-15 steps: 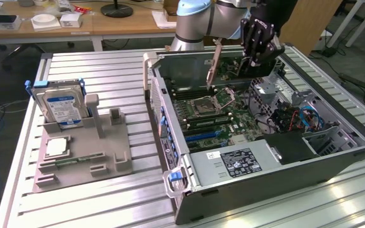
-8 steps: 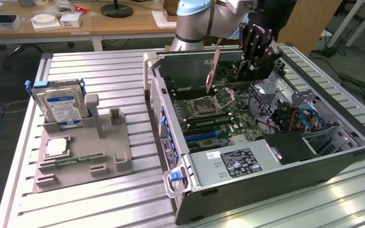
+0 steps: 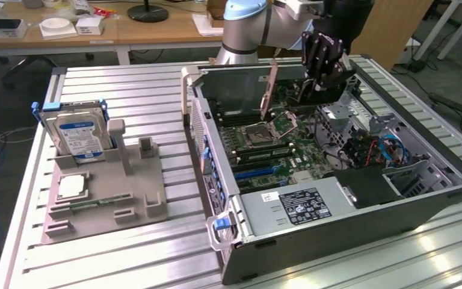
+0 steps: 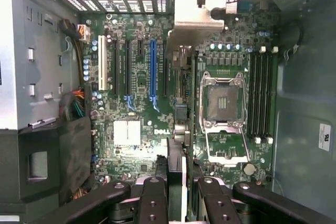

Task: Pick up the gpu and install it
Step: 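Insert the gpu into the slot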

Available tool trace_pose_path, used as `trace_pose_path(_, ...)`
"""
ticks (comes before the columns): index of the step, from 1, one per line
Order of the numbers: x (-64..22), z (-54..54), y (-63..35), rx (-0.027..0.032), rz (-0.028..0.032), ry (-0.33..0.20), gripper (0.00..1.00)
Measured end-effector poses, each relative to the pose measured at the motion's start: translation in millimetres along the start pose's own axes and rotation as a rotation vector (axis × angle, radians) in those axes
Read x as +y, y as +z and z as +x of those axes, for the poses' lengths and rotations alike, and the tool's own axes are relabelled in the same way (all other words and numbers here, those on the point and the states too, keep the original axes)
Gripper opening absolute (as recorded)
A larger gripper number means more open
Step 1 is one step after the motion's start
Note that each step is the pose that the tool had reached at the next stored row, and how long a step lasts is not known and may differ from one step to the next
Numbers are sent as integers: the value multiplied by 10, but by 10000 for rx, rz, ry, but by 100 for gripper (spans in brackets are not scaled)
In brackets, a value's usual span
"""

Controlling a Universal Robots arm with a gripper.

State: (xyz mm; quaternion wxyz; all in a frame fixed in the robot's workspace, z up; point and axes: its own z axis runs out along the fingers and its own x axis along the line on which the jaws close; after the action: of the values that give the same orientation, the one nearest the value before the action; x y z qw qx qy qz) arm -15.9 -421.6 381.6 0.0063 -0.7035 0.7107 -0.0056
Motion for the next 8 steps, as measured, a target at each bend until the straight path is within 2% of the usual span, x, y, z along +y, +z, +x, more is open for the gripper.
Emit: trace_pose_path(8, 32, 0, 10, 6, 0, 7, 27)
